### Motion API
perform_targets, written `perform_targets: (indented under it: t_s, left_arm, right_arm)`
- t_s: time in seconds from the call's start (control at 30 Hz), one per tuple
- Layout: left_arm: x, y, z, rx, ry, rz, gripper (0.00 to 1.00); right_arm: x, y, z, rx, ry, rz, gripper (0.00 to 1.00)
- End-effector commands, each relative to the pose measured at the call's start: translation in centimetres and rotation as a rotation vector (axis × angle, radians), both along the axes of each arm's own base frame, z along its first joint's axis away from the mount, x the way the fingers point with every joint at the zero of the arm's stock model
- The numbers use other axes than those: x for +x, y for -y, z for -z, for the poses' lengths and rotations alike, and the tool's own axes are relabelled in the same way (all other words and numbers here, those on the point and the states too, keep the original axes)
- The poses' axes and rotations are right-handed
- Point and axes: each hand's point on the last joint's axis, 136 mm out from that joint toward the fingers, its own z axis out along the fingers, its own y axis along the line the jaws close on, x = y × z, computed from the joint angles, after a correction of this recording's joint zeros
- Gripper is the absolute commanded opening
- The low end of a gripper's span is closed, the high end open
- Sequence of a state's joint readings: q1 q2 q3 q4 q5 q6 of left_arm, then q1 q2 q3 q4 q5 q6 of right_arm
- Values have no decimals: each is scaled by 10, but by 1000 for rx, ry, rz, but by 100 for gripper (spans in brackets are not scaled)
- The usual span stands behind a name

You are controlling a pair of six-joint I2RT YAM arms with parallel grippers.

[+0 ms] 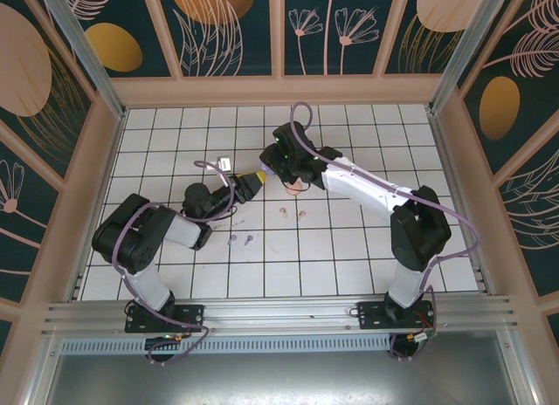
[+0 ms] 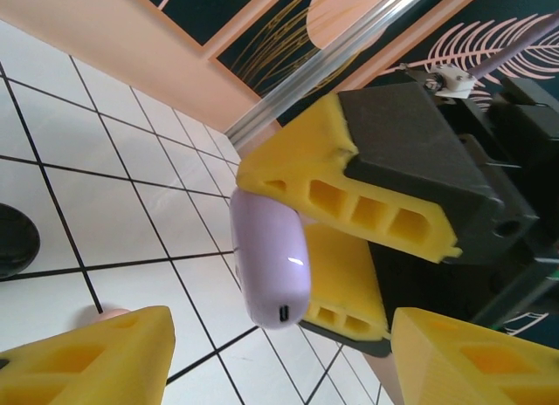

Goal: Insert the wireless bluetooth earbuds into the charging case

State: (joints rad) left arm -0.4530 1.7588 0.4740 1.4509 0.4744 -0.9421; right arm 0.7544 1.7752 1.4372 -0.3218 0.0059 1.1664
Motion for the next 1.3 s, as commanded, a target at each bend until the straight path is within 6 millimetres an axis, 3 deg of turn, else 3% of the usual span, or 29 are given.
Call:
perform_targets:
  t_s: [0.0,0.83,1.07,1.27]
  left_arm:
    - [6,3,-17,-41,58,-6,64]
    - [3,6,-18,-69,63,22,45]
    - [-1,6,-16,-74,57,29,51]
    - [-3,5,-14,-71,52,31,49]
  right_arm:
    - [-2,-11,-12,46,15,-12,36]
    - [-4,-17,-7,42,10,-15,36]
    - [-3,-18,-6,41,11,-14,35]
    - [-3,-18,-4,41,9,-13,35]
